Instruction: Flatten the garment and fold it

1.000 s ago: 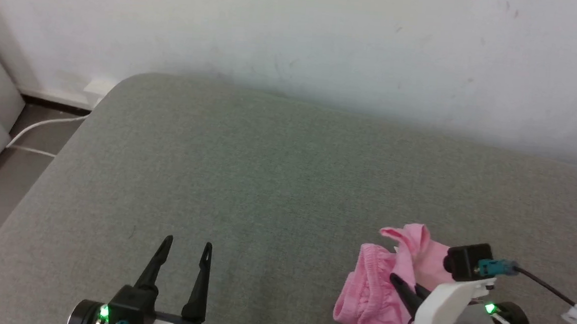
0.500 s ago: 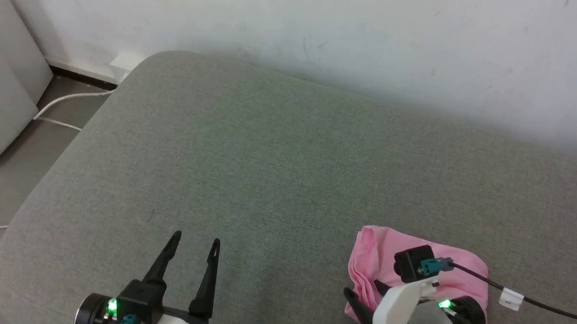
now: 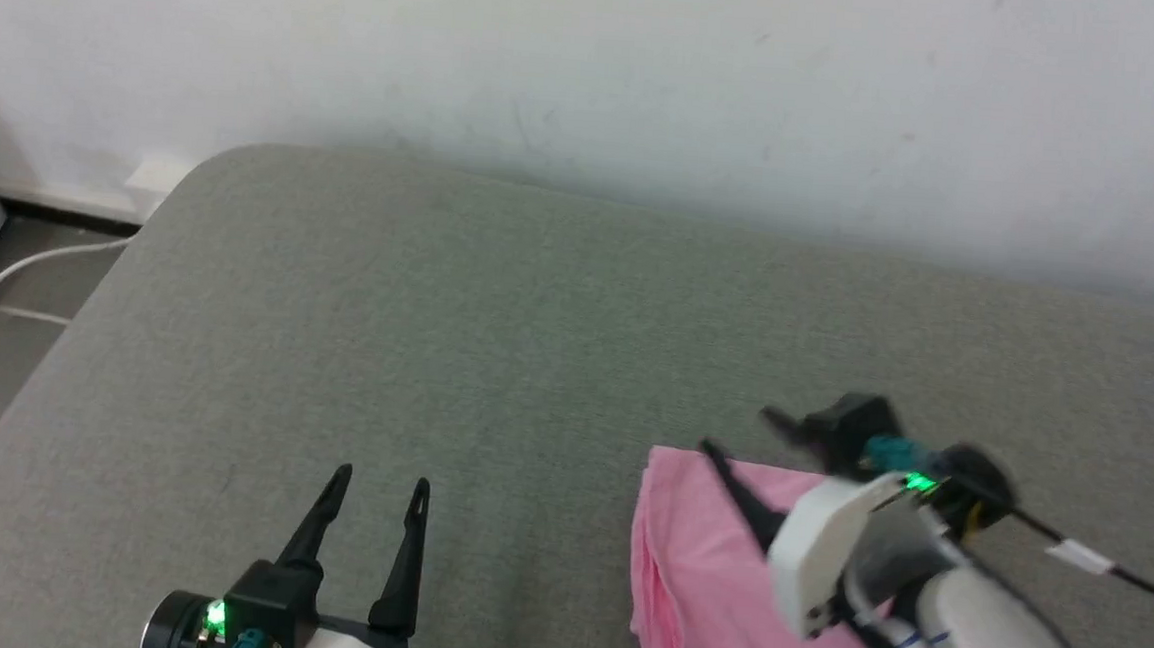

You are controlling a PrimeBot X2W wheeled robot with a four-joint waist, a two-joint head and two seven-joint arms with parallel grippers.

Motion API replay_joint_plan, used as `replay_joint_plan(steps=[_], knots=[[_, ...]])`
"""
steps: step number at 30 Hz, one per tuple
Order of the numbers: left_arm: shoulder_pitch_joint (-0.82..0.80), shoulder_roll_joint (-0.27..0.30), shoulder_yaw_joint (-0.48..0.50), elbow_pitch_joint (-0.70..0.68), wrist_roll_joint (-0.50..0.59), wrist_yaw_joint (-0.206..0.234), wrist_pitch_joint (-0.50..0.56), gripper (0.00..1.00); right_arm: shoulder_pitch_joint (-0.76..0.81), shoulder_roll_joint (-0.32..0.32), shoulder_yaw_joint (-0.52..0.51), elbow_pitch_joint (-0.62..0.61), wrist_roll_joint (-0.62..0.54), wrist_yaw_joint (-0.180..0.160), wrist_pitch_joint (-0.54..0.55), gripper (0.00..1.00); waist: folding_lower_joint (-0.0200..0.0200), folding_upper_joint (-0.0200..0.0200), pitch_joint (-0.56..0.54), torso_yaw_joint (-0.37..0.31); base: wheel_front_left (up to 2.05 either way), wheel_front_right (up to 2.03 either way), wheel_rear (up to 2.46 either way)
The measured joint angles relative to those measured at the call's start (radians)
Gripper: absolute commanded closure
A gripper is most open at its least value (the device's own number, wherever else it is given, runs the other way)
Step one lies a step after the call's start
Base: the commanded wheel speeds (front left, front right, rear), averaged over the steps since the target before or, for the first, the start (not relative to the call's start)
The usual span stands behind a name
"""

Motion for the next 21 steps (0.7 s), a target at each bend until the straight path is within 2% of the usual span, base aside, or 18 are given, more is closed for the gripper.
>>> replay_joint_plan(steps=[6,11,16,21], knots=[[0.0,-0.001,0.009,-0.009,-0.011,0.0,0.0,0.0,-0.047,-0.124,-0.122,-0.068,-0.141,0.0,-0.093,0.0,0.0,0.0,-0.014,-0.072,0.0,0.0,0.0],[0.0,-0.004,0.019,-0.024,-0.034,0.0,0.0,0.0,-0.024,-0.162,-0.271,-0.104,-0.229,0.0,-0.214,0.0,-0.0001,0.0,-0.019,-0.123,0.0,0.0,0.0],[0.0,-0.007,0.028,-0.028,-0.044,0.0,0.0,0.0,0.089,-0.118,-0.419,-0.146,-0.244,0.0,-0.31,0.0,-0.0001,0.0001,-0.016,-0.158,0.0,0.0,0.0],[0.004,-0.008,0.036,-0.028,-0.044,-0.002,0.0,0.0,0.2,-0.04,-0.478,-0.213,-0.224,0.0,-0.402,0.0,0.0,0.0,-0.008,-0.176,0.0,0.0,0.0]])
